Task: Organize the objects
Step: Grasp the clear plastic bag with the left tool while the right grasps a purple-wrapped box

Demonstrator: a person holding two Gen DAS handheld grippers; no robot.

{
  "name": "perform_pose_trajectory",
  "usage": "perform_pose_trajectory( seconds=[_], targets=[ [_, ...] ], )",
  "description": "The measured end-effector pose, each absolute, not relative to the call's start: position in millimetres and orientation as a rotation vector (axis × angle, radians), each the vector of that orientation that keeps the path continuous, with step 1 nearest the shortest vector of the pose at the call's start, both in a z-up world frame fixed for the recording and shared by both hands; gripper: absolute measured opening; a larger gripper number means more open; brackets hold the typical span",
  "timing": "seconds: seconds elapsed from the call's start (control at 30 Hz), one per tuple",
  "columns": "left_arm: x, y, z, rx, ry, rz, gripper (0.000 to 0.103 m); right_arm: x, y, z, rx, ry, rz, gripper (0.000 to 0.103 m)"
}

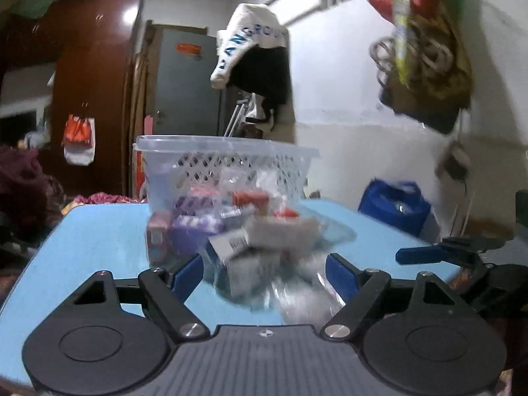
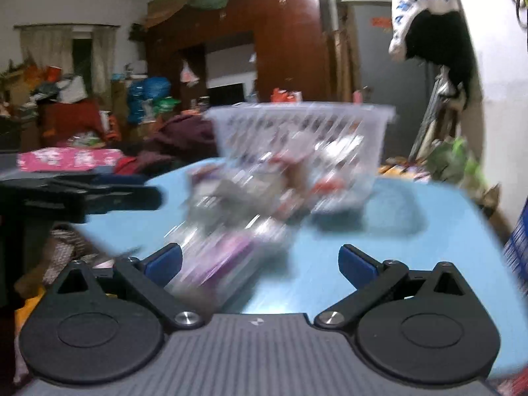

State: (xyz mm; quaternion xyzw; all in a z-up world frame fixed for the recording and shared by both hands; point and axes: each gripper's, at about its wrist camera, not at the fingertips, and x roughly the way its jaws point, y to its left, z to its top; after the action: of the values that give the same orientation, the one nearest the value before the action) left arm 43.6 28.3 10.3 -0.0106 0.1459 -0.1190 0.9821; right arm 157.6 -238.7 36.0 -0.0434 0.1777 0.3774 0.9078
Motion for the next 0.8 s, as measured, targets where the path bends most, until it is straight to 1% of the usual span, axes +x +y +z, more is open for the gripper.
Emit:
perform_pose_trajectory(
  seconds=[0.07, 0.1, 0.13, 0.17, 0.2, 0.23, 0.3, 0.6, 0.63, 0.67, 0.7, 0.77, 0.8],
  targets=[
    [44.5, 27.1, 7.5, -0.003, 0.295, -0.214, 0.084, 153.0, -234.0, 31.7, -0.084, 0.362, 0.812, 0.102],
    [45.5, 29.7, 6.4, -0.017, 0.293, -0.211, 0.084, 154.0, -231.5, 31.0, -0.083, 0.359, 0.821, 0.100],
    [46.6, 32.4, 5.1, -0.039, 0.293, -0.220, 0.084, 155.9, -226.3, 31.4, -0.104, 0.351, 0.824, 0.093],
    [49.0, 32.0, 5.0, -0.048, 0.296, -0.233, 0.084, 160.1, -221.5, 32.0, -0.126, 0.349, 0.822, 0.090],
    [50.5, 31.3, 2.6, -0.045, 0.303, -0.247, 0.084, 164.2, -216.5, 31.2, -0.142, 0.353, 0.821, 0.086],
    [50.4, 29.9, -0.7, -0.038, 0.305, -0.258, 0.084, 167.0, -210.3, 29.8, -0.151, 0.362, 0.825, 0.075],
    [47.8, 27.1, -7.6, -0.036, 0.313, -0.272, 0.084, 165.8, -212.9, 24.2, -0.157, 0.369, 0.838, 0.061],
    [62.1, -8.7, -27.0, 0.012, 0.355, -0.273, 0.084, 165.7, -262.0, 24.6, -0.113, 0.347, 0.740, 0.060],
    [64.3, -11.0, -28.2, 0.012, 0.360, -0.261, 0.078, 166.6, -262.0, 23.7, -0.108, 0.350, 0.735, 0.060],
    [64.9, -11.7, -29.0, 0.009, 0.355, -0.253, 0.061, 168.0, -263.2, 21.5, -0.104, 0.355, 0.734, 0.060],
    [64.2, -12.1, -29.2, 0.008, 0.345, -0.247, 0.052, 169.7, -263.3, 20.4, -0.101, 0.359, 0.733, 0.060],
    [61.6, -9.5, -28.8, -0.004, 0.329, -0.245, 0.048, 170.4, -263.5, 19.0, -0.100, 0.361, 0.735, 0.060],
    [60.4, -8.3, -28.2, -0.007, 0.322, -0.246, 0.047, 170.6, -263.6, 18.8, -0.101, 0.359, 0.733, 0.060]
  ],
)
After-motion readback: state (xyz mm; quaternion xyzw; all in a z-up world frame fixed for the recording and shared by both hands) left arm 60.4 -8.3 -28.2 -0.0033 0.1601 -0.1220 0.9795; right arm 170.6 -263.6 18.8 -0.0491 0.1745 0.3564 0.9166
